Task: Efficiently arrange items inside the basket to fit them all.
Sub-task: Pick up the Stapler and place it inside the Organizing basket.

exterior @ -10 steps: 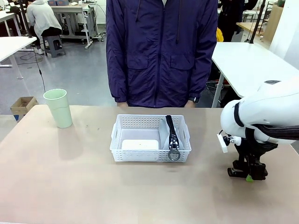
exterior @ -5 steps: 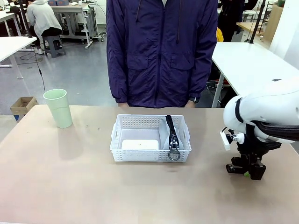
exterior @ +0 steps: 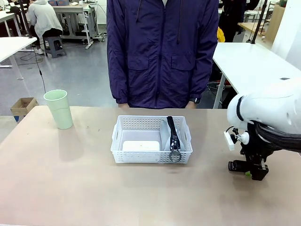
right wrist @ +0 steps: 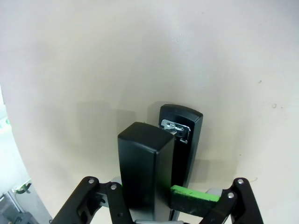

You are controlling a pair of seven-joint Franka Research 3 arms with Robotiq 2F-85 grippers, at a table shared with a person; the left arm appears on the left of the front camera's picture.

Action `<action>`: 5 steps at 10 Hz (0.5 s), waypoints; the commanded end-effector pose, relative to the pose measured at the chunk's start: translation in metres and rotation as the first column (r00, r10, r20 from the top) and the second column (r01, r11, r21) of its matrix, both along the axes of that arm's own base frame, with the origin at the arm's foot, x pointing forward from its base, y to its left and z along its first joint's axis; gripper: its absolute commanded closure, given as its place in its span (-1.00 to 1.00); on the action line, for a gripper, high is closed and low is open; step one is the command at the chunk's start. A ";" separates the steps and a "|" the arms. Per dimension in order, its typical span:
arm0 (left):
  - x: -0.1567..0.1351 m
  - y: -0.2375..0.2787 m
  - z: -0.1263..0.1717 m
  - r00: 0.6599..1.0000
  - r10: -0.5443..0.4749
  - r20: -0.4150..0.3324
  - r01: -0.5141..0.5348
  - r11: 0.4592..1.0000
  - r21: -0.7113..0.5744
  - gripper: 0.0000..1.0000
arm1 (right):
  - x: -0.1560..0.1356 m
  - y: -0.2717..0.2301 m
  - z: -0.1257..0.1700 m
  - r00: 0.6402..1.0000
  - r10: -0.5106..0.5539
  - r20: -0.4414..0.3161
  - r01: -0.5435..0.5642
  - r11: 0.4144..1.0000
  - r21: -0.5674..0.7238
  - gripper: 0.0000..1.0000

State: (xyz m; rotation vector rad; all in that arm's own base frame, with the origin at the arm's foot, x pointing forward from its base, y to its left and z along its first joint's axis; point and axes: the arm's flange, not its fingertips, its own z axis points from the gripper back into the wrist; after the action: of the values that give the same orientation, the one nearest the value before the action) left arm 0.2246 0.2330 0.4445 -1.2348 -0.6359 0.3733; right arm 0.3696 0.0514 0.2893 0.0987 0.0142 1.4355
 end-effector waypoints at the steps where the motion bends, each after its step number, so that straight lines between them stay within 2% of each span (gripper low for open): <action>1: 0.000 0.000 0.002 1.000 -0.002 0.027 0.002 1.000 -0.005 -1.00 | -0.059 -0.018 -0.015 1.000 0.026 0.013 -0.026 0.999 0.048 1.00; 5: 0.000 0.000 0.002 1.000 -0.002 0.027 0.002 1.000 -0.005 -1.00 | -0.059 -0.023 -0.007 1.000 0.010 -0.003 -0.010 0.996 0.084 1.00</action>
State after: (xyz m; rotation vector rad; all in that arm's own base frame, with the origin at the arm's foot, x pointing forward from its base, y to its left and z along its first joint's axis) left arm 0.2246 0.2330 0.4445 -1.2347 -0.6359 0.3733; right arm 0.3652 0.0430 0.2892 0.1512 -0.0001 1.4267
